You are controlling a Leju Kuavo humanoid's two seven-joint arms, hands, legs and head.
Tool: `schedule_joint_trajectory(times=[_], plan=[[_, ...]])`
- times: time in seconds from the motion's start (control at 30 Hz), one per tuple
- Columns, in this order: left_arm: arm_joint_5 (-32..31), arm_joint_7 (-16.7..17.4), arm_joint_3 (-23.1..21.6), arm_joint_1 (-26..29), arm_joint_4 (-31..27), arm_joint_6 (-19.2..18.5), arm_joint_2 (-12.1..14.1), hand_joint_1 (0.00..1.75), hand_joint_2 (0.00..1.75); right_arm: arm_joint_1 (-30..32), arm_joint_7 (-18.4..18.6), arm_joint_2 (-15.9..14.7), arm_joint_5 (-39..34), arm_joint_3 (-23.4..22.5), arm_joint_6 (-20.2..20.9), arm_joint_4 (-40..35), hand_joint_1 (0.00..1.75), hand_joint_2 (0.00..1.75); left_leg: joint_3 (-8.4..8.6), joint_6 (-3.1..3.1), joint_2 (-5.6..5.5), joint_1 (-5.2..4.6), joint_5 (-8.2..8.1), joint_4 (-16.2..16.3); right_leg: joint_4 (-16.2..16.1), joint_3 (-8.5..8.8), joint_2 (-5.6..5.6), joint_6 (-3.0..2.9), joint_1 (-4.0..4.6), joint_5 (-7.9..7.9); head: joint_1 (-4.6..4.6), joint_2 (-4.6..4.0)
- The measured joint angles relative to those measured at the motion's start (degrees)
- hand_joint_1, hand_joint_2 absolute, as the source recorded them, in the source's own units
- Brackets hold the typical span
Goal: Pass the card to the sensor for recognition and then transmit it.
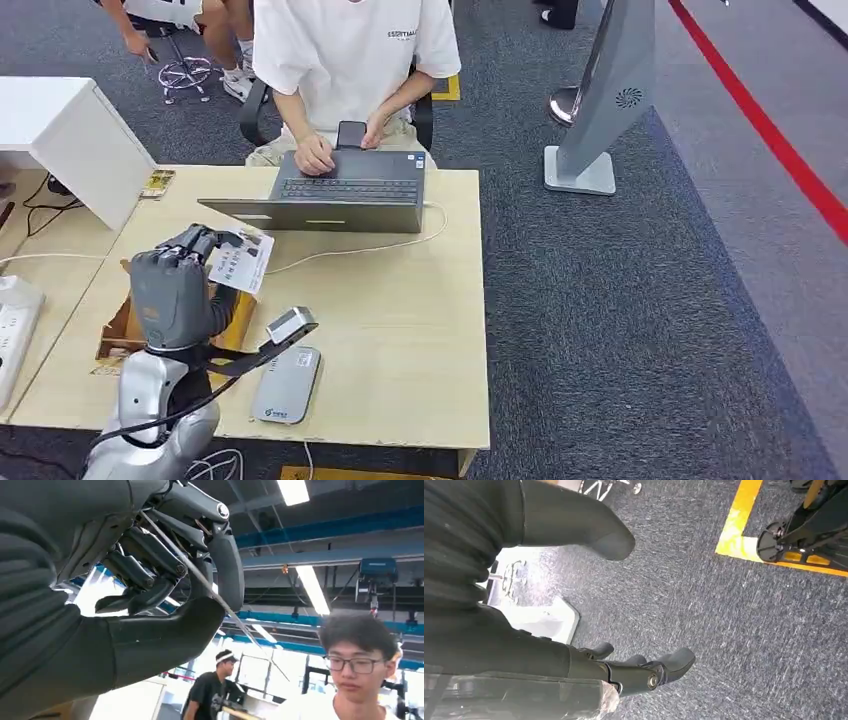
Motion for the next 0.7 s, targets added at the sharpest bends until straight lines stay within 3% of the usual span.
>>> schedule_joint_trajectory(times=[0.33, 0.37, 0.53, 0.7], plan=[[0.29, -1.36, -0.96, 2.28, -2.43, 0.61, 0.15, 1.75, 1.75, 0.0, 0.04, 0.02, 0.33, 0.66, -0.09, 0.13, 0.0, 1.75, -0.01, -0.04, -0.01, 0.0, 0.02, 0.0, 0.02, 0.0, 0.0, -0.01, 0.0, 0.0, 0.0, 0.0], [0.2, -1.42, -1.05, 2.5, -2.61, -0.07, 0.2, 1.75, 1.75, 0.01, 0.0, 0.02, 0.31, 0.74, -0.09, 0.13, 0.0, 1.75, -0.01, -0.03, -0.01, 0.0, 0.02, 0.0, 0.02, 0.0, 0.01, -0.01, 0.0, 0.0, 0.0, 0.0], [-0.68, 0.0, -3.04, 6.68, -2.95, -11.09, 2.45, 1.75, 1.75, 0.15, -0.52, 0.09, -0.61, 0.83, -0.09, 0.13, 0.0, 1.75, 0.01, -0.02, 0.02, -0.01, -0.01, -0.01, 0.01, 0.0, 0.07, -0.01, 0.0, 0.0, 0.0, 0.0], [-0.37, 0.63, -4.2, 12.54, -2.39, -13.76, 5.44, 1.75, 1.75, 0.72, -0.61, 0.09, -1.18, 0.81, 0.0, -0.13, 0.0, 1.75, -0.05, -0.01, -0.04, 0.0, -0.01, -0.02, 0.01, -0.06, 0.0, 0.0, 0.0, -0.04, 0.0, 0.0]])
